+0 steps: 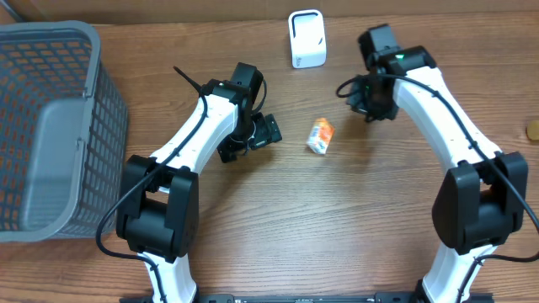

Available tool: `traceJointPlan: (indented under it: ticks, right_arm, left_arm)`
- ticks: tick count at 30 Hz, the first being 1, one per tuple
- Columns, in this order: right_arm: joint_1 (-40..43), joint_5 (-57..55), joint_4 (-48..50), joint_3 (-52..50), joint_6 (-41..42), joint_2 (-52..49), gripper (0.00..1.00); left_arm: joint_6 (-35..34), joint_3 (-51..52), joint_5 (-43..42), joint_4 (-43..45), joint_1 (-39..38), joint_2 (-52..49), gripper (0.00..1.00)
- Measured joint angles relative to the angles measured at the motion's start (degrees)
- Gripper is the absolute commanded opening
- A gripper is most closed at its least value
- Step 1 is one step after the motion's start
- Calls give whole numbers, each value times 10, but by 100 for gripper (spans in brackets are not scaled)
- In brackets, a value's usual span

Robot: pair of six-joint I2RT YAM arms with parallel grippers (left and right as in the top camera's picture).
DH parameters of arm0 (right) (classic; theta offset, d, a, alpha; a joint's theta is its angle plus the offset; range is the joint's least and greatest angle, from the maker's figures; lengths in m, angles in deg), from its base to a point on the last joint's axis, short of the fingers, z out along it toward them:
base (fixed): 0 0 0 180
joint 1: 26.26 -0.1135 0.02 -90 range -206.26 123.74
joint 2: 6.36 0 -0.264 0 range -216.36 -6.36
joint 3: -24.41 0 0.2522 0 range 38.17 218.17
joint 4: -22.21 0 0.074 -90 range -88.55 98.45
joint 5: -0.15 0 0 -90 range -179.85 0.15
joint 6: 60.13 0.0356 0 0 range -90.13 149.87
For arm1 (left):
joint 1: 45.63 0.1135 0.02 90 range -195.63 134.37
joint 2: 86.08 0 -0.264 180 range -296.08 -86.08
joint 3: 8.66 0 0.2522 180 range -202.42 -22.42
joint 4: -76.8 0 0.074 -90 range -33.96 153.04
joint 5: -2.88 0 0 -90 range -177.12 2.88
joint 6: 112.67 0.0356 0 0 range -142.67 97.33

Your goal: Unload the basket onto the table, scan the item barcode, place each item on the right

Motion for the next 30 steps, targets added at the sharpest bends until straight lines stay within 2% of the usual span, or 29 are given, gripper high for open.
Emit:
traceJointPlan:
  ticks: [10,15,20,27,30]
  right_arm:
    - [-18,101,130,-107,0,-14,26]
    - [-49,122,173,-115,2,-16,37]
    - [-66,127,178,-115,7,-17,39]
    - [-65,150,193,-115,16,-42,49]
    - [-65,172,198,-115,18,-63,49]
  left_arm:
    - [0,0,0,5,0,0,100]
    - [0,0,0,4,0,0,100]
    - [0,0,0,2,0,0,100]
    - [0,0,0,1,0,0,100]
    - [0,0,0,1,0,0,100]
